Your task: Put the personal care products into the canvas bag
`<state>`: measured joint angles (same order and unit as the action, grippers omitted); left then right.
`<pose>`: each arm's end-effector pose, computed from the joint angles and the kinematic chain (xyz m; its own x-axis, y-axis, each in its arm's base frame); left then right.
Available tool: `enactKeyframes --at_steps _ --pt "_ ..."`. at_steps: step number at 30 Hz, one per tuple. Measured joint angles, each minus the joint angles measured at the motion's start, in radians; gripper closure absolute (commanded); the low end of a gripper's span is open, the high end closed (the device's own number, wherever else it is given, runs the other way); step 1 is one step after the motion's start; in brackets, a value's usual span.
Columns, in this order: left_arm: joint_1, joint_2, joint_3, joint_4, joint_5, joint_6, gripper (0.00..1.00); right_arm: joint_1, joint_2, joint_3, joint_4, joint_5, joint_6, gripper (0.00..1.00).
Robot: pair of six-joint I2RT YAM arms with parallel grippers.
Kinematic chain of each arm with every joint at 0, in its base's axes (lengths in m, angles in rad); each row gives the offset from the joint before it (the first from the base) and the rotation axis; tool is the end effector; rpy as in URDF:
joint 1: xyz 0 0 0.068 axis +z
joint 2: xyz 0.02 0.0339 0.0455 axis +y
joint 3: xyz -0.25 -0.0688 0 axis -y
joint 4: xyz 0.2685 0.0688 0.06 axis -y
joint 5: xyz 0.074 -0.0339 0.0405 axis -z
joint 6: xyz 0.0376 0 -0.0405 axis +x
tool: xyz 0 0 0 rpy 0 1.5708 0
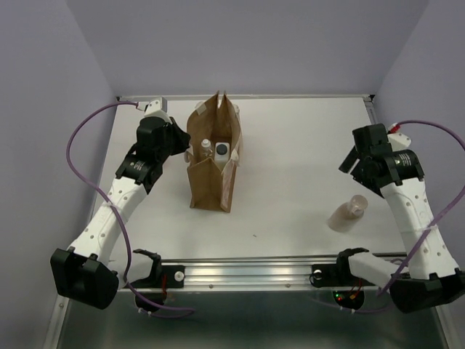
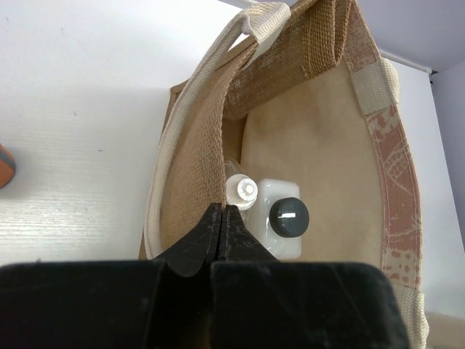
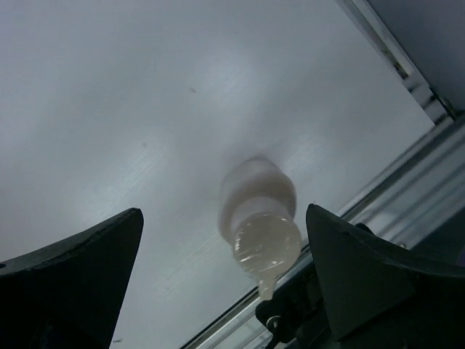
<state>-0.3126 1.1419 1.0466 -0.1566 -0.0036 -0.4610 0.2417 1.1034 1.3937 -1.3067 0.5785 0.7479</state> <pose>0.2827 -0.0912 0.3472 -0.3477 -0.3551 -0.8677 0.1670 0.8873 -0.4300 0.2020 0.0286 0.3813 -0.5514 0.4506 -0.7021 0.6194 0.7849 0.0172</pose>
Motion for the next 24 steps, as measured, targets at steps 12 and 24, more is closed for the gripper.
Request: enactKeyframes --at_steps 12,24 --pt "0.000 0.042 0.000 0.039 0.036 0.000 1.00 -0.193 0.069 -0.196 -0.031 -0.157 -0.024 0.00" --pt "0.000 0.061 0.000 0.056 0.040 0.000 1.00 -0.207 0.029 -0.388 -0.035 -0.267 -0.030 0.00"
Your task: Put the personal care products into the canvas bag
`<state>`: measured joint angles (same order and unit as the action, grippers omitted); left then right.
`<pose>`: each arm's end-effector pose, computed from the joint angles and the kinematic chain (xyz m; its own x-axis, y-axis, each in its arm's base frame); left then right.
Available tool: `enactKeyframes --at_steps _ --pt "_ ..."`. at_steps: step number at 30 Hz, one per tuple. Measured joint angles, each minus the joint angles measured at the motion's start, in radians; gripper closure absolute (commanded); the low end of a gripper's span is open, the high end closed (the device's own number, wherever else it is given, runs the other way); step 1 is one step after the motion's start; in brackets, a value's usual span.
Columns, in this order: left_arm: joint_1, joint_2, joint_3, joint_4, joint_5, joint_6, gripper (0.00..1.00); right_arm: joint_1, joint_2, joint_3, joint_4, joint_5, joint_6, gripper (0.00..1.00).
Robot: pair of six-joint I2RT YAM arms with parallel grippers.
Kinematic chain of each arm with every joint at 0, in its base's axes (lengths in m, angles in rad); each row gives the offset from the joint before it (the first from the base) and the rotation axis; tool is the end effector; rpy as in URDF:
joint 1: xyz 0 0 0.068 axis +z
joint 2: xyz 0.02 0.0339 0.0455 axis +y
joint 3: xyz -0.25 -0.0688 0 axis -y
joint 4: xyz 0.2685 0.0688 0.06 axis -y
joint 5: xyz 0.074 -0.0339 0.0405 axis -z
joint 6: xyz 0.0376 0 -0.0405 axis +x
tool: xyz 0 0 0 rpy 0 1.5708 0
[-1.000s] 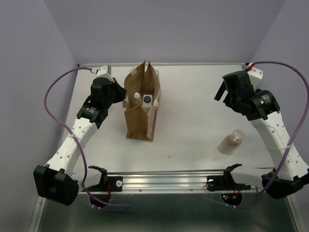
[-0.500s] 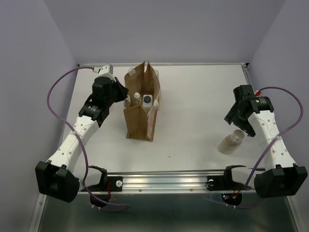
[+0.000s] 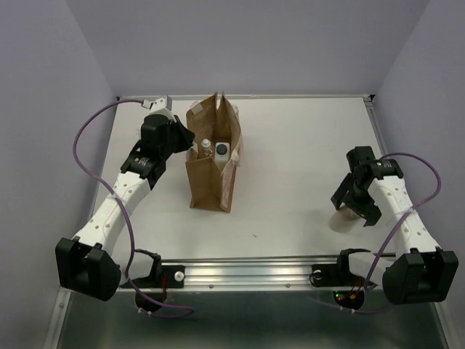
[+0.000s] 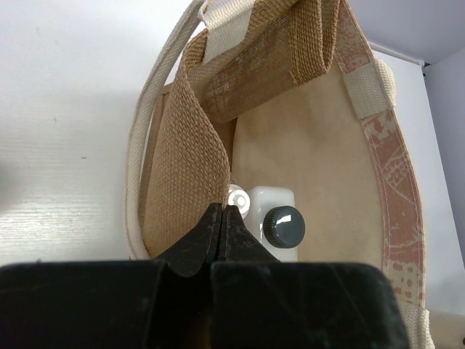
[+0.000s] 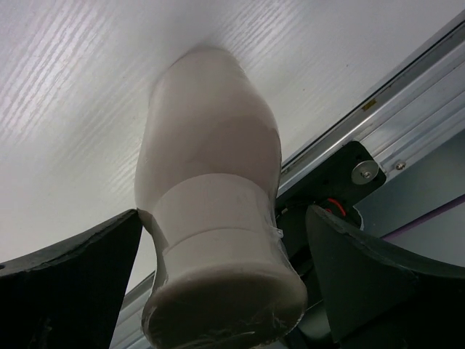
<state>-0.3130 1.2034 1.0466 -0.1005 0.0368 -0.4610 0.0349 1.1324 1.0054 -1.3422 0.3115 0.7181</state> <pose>0.2971 -0.0976 0.3358 -0.3688 -0.3479 -0.8620 0.1982 0.8766 -0.4386 0.1992 -0.0046 0.2561 -0.7501 0.6005 -0.2770 0.6525 0.7400 -0.1629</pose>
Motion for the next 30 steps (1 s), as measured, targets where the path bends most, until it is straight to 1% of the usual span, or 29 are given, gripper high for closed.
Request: enactKeyframes --at_steps 7,17,22,28,29,30 --pt "0.000 0.000 0.000 0.000 0.001 0.001 1.00 -0.003 0.012 0.018 0.000 0.064 0.041 0.00" --pt "0.000 0.000 0.000 0.000 0.001 0.001 1.00 -0.003 0.028 0.020 0.024 0.112 0.092 0.00" --pt "0.000 0.004 0.000 0.003 0.005 0.003 1.00 -0.005 0.028 0.018 0.076 0.112 0.117 0.00" --pt "0.000 0.006 0.000 0.005 0.001 0.007 1.00 -0.008 0.027 0.003 0.087 0.102 0.133 0.16" --pt "0.000 0.006 0.000 0.005 0.000 0.008 1.00 -0.008 0.020 -0.003 0.085 0.105 0.138 0.23" --pt "0.000 0.006 0.000 0.005 -0.002 0.008 1.00 -0.008 0.012 -0.008 0.082 0.108 0.143 0.26"
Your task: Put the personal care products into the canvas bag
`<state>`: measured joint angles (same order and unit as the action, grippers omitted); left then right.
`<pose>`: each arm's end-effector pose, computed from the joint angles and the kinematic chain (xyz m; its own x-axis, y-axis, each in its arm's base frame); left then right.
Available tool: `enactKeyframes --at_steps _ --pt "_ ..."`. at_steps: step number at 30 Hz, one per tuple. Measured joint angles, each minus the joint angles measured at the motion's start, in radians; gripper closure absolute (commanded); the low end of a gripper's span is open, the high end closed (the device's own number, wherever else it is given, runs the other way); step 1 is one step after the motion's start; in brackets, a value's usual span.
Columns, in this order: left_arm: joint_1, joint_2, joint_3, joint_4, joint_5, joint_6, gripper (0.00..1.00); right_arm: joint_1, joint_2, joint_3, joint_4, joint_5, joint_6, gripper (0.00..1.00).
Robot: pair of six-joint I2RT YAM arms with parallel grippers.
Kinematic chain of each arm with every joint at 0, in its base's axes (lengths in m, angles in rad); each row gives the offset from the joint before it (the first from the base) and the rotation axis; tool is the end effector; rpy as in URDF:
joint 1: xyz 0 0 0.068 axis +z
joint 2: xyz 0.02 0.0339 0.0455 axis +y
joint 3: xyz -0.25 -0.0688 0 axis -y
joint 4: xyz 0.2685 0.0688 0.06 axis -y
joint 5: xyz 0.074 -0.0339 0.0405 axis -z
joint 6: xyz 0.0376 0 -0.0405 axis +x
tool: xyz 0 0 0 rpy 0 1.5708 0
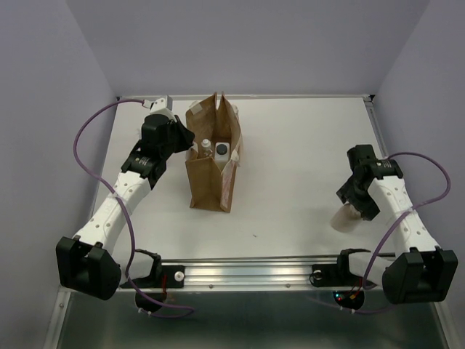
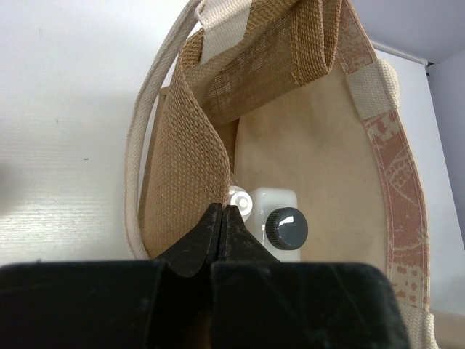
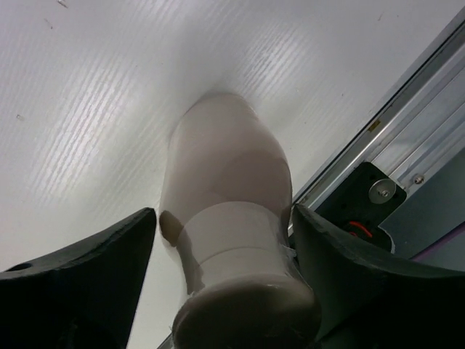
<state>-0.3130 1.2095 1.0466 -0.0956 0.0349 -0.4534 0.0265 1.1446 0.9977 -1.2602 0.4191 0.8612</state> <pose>0.2985 -0.0980 0.3345 -0.3675 -0.3412 -0.8652 0.1990 0.8799 -0.4315 0.2090 -0.0098 0.2543 -0.6107 0.6770 -0.4108 0.7756 0.6159 -0.1380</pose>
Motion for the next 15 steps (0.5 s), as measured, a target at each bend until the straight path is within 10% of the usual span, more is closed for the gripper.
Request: enactKeyframes --at_steps 15 --pt "0.000 0.000 0.000 0.000 -0.003 0.000 1.00 0.000 -0.015 -0.003 0.000 0.003 -0.040 0.99"
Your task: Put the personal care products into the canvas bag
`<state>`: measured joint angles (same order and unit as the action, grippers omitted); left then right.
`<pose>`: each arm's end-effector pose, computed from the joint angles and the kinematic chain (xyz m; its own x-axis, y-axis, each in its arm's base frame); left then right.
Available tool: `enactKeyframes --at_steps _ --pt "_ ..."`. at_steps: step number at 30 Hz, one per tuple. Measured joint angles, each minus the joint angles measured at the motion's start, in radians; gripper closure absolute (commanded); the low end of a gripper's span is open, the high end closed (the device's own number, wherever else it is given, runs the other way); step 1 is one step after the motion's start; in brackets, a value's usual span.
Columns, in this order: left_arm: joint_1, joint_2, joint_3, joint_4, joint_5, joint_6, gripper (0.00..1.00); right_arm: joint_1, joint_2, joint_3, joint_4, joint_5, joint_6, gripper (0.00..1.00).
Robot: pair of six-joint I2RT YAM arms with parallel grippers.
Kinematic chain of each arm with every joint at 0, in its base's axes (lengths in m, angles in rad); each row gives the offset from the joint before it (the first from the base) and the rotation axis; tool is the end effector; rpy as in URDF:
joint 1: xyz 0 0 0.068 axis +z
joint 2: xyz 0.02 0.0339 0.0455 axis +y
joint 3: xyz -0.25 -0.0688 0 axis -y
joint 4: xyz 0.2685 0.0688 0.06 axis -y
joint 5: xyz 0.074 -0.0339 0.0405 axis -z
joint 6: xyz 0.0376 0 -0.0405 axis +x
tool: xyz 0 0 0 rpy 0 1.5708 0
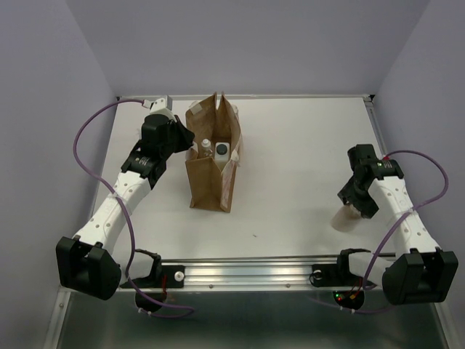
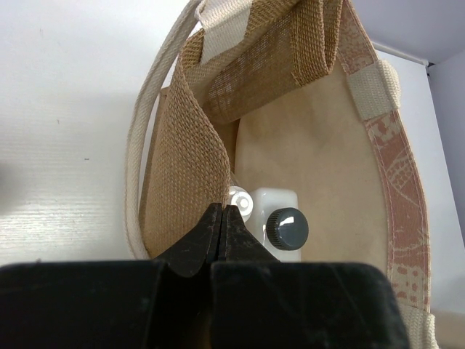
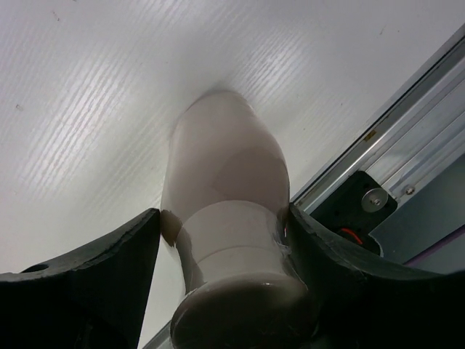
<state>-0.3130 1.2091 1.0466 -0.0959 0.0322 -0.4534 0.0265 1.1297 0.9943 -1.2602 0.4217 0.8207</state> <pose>0.2984 -0.0979 0.3346 -0.3663 -0.3416 -0.8655 0.1968 0.8807 -0.4309 0.2066 -0.0099 0.2561 -0.6365 0.6509 -0.4137 0.7523 0.6421 -0.1472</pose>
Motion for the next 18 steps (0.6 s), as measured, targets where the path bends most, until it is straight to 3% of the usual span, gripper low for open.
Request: enactKeyframes --at_steps 5,18 --pt "0.000 0.000 0.000 0.000 0.000 0.000 1.00 0.000 0.002 0.027 0.007 -0.059 -0.138 0.99" --pt "0.000 0.000 0.000 0.000 -0.003 0.000 1.00 0.000 0.008 0.286 0.134 -0.399 -0.468 0.99"
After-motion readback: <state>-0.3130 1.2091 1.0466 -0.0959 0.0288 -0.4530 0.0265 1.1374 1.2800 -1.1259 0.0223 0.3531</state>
